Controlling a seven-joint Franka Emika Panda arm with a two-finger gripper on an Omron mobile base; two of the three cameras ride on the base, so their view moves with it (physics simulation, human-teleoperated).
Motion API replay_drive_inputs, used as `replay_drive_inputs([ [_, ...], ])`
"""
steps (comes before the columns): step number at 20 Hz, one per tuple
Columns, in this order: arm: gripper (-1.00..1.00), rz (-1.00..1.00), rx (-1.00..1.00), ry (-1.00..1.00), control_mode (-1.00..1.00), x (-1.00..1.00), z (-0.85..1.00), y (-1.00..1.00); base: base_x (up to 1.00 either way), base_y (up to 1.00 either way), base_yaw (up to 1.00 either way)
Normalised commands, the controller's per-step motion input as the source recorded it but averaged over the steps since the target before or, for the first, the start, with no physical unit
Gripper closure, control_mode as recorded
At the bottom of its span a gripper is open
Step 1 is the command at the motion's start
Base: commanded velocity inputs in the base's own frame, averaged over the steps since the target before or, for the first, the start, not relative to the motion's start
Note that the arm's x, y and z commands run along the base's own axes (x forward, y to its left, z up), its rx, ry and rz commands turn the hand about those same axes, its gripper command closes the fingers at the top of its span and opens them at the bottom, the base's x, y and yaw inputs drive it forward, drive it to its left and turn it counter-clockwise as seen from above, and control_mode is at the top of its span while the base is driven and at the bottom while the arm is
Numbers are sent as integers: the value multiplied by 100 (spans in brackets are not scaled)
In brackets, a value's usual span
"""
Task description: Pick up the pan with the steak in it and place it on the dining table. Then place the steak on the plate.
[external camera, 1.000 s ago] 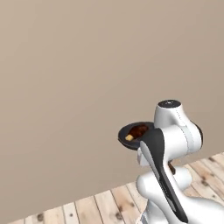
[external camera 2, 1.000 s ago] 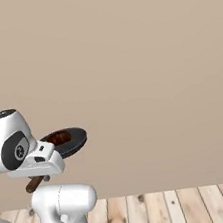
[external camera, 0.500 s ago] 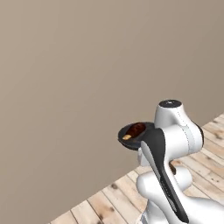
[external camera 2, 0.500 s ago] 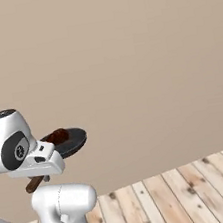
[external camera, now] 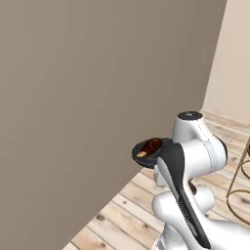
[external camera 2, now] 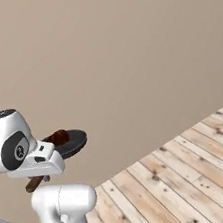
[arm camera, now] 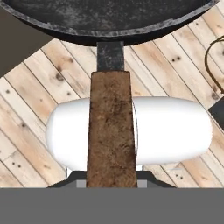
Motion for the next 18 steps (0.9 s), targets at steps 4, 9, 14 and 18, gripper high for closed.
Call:
replay_drive_inputs([
  [4, 100, 0, 0, 0, 100, 0, 0, 0, 5, 3, -47],
  [9, 100, 0, 0, 0, 100, 0, 0, 0, 6, 2, -46],
  [14, 100, 0, 0, 0, 100, 0, 0, 0, 8, 1, -45],
  [18, 100, 0, 0, 0, 100, 0, 0, 0, 7, 2, -46],
])
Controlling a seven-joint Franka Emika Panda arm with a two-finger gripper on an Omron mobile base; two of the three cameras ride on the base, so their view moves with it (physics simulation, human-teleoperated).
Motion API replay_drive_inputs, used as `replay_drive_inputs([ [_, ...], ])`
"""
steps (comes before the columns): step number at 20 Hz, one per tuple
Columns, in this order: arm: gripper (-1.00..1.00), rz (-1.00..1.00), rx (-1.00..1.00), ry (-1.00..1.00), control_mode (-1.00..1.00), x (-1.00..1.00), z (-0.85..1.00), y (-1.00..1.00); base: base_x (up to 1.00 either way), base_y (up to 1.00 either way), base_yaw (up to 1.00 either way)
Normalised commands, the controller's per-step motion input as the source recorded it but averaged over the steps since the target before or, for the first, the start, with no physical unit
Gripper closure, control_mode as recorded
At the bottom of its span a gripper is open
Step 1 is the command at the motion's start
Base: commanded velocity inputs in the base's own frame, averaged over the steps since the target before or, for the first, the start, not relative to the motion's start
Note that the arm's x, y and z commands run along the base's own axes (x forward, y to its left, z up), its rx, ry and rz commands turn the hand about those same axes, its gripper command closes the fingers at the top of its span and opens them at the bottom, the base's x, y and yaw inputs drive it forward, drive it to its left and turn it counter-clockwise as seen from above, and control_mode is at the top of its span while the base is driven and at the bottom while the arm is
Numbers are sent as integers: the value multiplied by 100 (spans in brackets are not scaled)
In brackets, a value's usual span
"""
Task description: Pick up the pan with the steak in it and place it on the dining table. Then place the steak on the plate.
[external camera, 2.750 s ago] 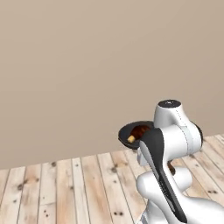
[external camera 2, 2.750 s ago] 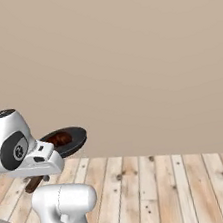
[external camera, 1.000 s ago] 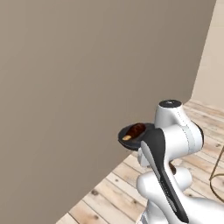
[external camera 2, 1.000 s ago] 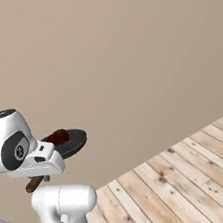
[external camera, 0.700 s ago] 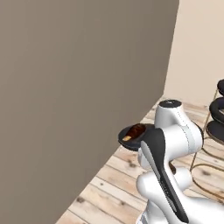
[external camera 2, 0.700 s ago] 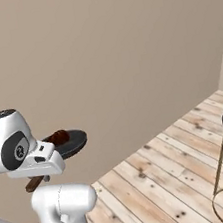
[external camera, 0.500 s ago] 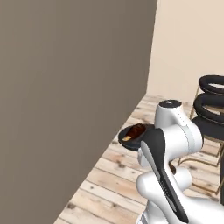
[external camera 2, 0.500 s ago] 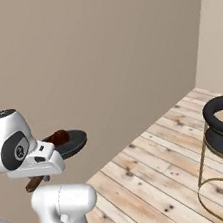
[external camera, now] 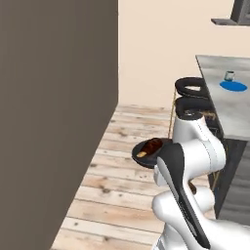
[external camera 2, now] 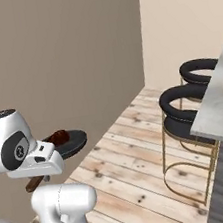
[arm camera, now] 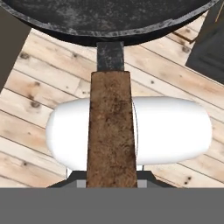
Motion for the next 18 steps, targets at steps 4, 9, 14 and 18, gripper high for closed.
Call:
replay_drive_inputs([
  [4, 100, 0, 0, 0, 100, 0, 0, 0, 7, 3, -45],
  [9, 100, 0, 0, 0, 100, 0, 0, 0, 7, 2, -44],
  [14, 100, 0, 0, 0, 100, 0, 0, 0, 0, 1, -41],
  [18, 100, 0, 0, 0, 100, 0, 0, 0, -11, 12, -8],
])
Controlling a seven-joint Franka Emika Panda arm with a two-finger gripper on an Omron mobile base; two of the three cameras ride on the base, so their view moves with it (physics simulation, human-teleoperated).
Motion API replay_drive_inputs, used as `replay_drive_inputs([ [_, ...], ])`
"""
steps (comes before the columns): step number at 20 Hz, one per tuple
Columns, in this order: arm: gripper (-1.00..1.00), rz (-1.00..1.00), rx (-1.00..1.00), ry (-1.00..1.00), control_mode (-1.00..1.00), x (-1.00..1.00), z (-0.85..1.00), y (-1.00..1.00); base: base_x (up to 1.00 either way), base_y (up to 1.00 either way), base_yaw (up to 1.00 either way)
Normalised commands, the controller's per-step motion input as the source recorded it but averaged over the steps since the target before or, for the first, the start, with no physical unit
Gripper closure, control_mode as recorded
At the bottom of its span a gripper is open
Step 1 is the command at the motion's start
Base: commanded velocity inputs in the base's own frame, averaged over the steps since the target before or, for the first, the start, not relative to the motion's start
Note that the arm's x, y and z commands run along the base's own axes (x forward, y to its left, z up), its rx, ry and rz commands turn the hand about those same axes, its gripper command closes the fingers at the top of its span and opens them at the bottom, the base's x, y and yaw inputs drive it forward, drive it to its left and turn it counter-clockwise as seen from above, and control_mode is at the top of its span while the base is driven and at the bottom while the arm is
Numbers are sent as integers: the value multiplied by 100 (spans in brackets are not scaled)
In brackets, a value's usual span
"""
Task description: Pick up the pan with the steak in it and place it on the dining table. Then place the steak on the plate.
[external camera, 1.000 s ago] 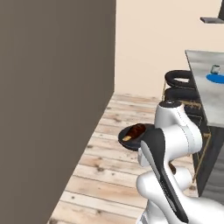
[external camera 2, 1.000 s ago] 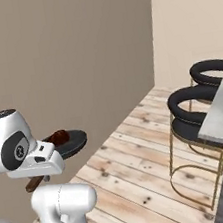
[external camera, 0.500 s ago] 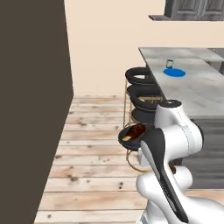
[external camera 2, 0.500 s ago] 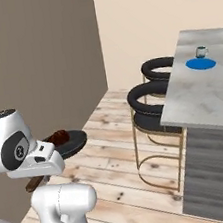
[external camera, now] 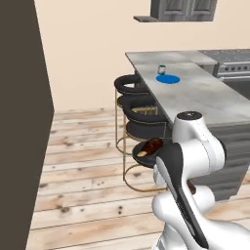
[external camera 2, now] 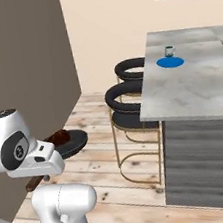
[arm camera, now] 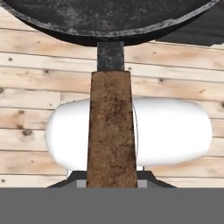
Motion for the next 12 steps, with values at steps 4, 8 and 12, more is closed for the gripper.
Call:
replay_drive_inputs([
  [4, 100, 0, 0, 0, 100, 0, 0, 0, 0, 80, -17],
  [8, 100, 0, 0, 0, 100, 0, 0, 0, 0, 86, -16],
  [12, 100, 0, 0, 0, 100, 0, 0, 0, 7, 82, -15],
])
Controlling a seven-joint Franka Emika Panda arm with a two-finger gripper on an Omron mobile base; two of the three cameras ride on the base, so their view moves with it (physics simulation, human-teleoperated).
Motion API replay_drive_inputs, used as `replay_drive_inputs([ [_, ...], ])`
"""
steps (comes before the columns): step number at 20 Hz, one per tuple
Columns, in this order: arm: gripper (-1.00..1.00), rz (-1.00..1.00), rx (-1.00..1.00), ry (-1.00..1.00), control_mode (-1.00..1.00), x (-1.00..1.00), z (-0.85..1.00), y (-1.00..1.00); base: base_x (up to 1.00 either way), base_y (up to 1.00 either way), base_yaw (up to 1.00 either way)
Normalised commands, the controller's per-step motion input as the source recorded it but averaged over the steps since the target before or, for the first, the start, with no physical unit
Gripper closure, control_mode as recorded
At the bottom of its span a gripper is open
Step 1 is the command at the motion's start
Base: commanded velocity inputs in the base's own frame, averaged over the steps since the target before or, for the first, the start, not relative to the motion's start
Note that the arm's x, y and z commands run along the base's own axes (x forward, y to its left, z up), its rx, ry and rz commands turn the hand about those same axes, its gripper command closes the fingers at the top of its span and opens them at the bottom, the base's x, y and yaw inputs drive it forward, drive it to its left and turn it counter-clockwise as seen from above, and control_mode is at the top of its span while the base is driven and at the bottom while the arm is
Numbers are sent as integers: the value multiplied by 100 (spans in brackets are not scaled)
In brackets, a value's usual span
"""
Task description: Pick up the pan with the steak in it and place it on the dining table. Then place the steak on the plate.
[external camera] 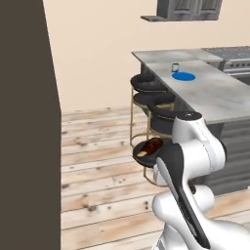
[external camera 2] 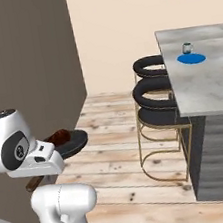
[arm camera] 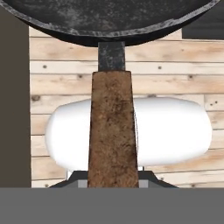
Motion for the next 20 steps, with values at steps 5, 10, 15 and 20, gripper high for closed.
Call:
replay_drive_inputs([
  [5, 100, 0, 0, 0, 100, 0, 0, 0, 62, 65, -17],
  [10, 100, 0, 0, 0, 100, 0, 0, 0, 85, 58, -18],
  [15, 100, 0, 0, 0, 100, 0, 0, 0, 92, 53, -18],
  [20, 100, 0, 0, 0, 100, 0, 0, 0, 99, 48, -17],
])
